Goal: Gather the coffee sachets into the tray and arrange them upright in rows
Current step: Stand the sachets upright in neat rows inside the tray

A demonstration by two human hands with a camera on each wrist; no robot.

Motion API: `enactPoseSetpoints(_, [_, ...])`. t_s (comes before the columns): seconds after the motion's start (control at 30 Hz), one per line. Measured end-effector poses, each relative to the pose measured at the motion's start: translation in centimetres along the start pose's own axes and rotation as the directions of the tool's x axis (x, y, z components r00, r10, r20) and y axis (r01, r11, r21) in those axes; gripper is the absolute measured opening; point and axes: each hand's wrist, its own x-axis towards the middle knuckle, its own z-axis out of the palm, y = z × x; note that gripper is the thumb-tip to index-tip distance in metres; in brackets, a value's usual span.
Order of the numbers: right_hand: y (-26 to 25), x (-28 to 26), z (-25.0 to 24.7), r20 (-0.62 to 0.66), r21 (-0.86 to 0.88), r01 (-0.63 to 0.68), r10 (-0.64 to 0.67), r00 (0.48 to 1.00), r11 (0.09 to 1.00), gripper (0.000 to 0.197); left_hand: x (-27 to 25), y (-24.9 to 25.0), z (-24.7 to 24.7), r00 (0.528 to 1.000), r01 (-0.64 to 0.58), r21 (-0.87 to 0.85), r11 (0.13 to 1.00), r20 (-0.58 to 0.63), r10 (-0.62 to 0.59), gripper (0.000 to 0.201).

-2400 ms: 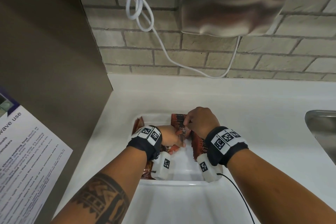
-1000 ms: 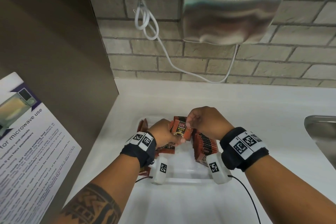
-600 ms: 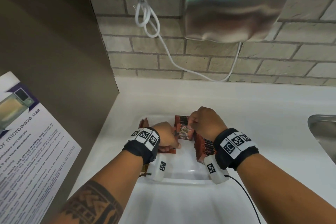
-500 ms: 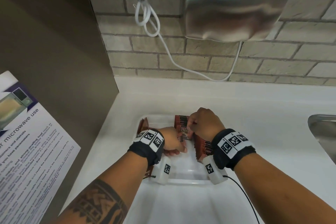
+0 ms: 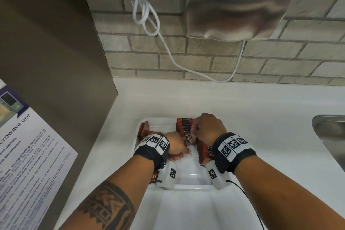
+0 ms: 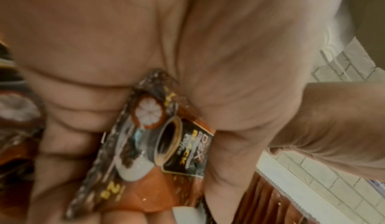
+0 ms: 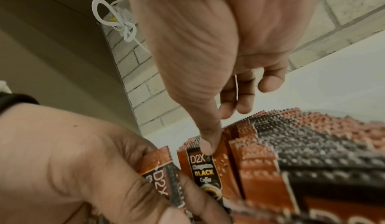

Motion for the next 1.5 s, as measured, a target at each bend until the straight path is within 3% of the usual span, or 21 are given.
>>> enactPoseSetpoints(0.2, [0.5, 0.4, 0.2, -0.016, 0.043, 0.008, -0.007, 1.000, 0.999, 0.016, -0.2, 0.1, 0.0, 1.000, -0.003, 0.006, 1.000, 0.005, 0.003, 0.020])
enactPoseSetpoints(0.37, [0.7, 0.3, -0.1, -0.018, 0.099, 0.022, -0.020, 1.000, 0.995, 0.014, -0.2, -0.1, -0.1, 0.999, 0.018, -0.064, 0.998, 0.030, -0.016, 0.030])
enactPoseSetpoints(0.5, [0.6, 0.0, -0.4, -0.022, 0.115, 0.019, -0.017, 1.000, 0.993, 0.027, -0.7, 0.2, -0.3, 0.995, 0.036, -0.116, 0.993, 0.096, -0.025, 0.008])
enactPoseSetpoints(0.6, [0.7, -0.3, -0.7, -0.027, 0.276, 0.027, -0.021, 0.999, 0.961, 0.021, -1.0, 0.0, -0.8, 0.997, -0.046, -0.140, 0.989, 0.047, 0.053, 0.021])
enactPoseSetpoints(0.7, [0.5, -1.3, -1.2, 0.009, 0.397, 0.058, -0.067, 0.998, 0.916, 0.007, -1.4, -0.5, -1.4, 0.982, -0.168, -0.327, 0.930, 0.028, 0.188, 0.024])
enactPoseSetpoints(0.8, [0.6, -1.9, -1.7, 0.025, 0.443, 0.070, -0.090, 0.996, 0.894, 0.010, -2.2, -0.7, -1.6, 0.951, -0.252, -0.531, 0.809, 0.019, 0.309, 0.028])
enactPoseSetpoints(0.9, [0.8, -2.0, -2.3, -0.012, 0.466, 0.082, -0.086, 0.996, 0.881, 0.007, -2.8, -0.8, -1.8, 0.939, -0.304, -0.584, 0.752, -0.052, 0.339, 0.029])
enactPoseSetpoints(1.1, [1.2, -2.3, -3.8, -0.118, 0.505, 0.140, -0.092, 0.989, 0.852, 0.006, -3.2, -0.9, -2.3, 0.912, -0.380, -0.432, 0.818, -0.322, 0.254, 0.024])
enactPoseSetpoints(1.27, [0.3, -2.4, -4.5, -0.141, 0.439, 0.171, -0.121, 0.983, 0.882, 0.012, -4.0, -0.1, -2.1, 0.894, -0.358, -0.292, 0.887, -0.383, 0.234, 0.019])
enactPoseSetpoints(1.33, [0.1, -2.3, -4.4, -0.147, 0.379, 0.161, -0.112, 0.983, 0.911, 0.013, -4.2, 0.1, -2.3, 0.914, -0.256, -0.192, 0.947, -0.368, 0.172, 0.025])
enactPoseSetpoints(1.4, [0.2, -2.3, -4.0, -0.142, 0.332, 0.135, -0.092, 0.986, 0.934, 0.015, -4.1, 0.1, -2.2, 0.939, -0.070, 0.059, 0.996, -0.333, 0.086, 0.039])
enactPoseSetpoints(1.5, [0.6, -2.0, -2.9, -0.066, 0.269, 0.059, -0.043, 0.997, 0.961, 0.017, -3.5, 0.1, -1.8, 0.973, 0.064, 0.327, 0.943, -0.230, 0.014, 0.039])
